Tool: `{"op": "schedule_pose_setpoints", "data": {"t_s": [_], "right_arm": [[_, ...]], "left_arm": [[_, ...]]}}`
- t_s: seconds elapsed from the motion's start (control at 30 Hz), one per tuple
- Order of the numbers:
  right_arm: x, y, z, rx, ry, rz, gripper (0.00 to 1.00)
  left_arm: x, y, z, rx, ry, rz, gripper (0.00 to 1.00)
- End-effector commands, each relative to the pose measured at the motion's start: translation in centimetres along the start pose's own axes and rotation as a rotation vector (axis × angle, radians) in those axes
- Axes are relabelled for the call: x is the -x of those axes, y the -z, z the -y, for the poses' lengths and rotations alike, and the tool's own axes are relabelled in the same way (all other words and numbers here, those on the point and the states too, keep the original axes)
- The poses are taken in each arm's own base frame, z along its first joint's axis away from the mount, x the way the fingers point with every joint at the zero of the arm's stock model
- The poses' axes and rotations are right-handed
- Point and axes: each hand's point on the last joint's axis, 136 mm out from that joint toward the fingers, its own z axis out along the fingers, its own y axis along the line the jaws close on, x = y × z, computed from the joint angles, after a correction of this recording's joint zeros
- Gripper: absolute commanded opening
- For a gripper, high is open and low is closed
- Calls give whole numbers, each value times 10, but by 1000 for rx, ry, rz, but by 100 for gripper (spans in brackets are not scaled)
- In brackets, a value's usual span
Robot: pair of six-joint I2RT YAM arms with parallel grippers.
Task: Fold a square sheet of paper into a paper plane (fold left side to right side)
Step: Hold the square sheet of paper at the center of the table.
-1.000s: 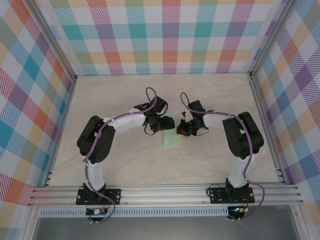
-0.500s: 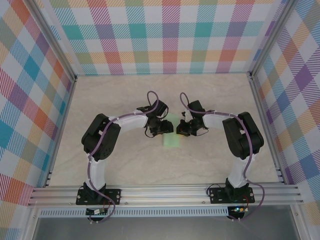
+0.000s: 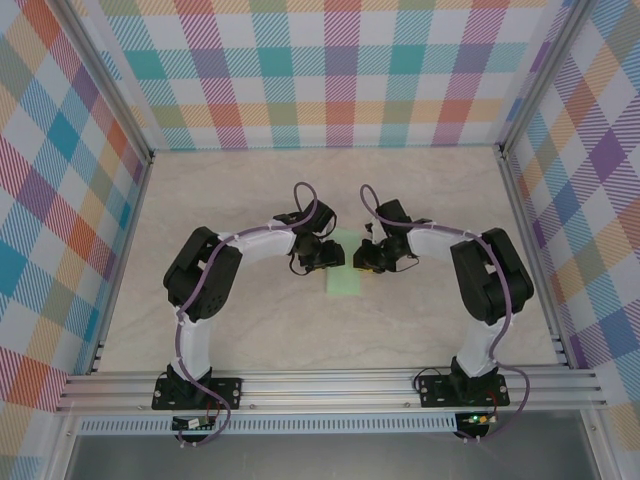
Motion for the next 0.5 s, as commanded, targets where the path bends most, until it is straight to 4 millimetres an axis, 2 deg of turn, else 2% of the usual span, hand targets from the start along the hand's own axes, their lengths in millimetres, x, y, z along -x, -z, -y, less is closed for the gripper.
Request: {"op": "schedule_pose_setpoints", "data": {"t_s": [0.0, 0.47], "right_arm": [[7, 23, -13, -11, 52, 46, 23], [5, 36, -14, -24, 57, 74, 23]], "left_arm": [[-5, -12, -7, 20, 19, -27, 51], [-7, -15, -10, 31, 20, -34, 51]]}}
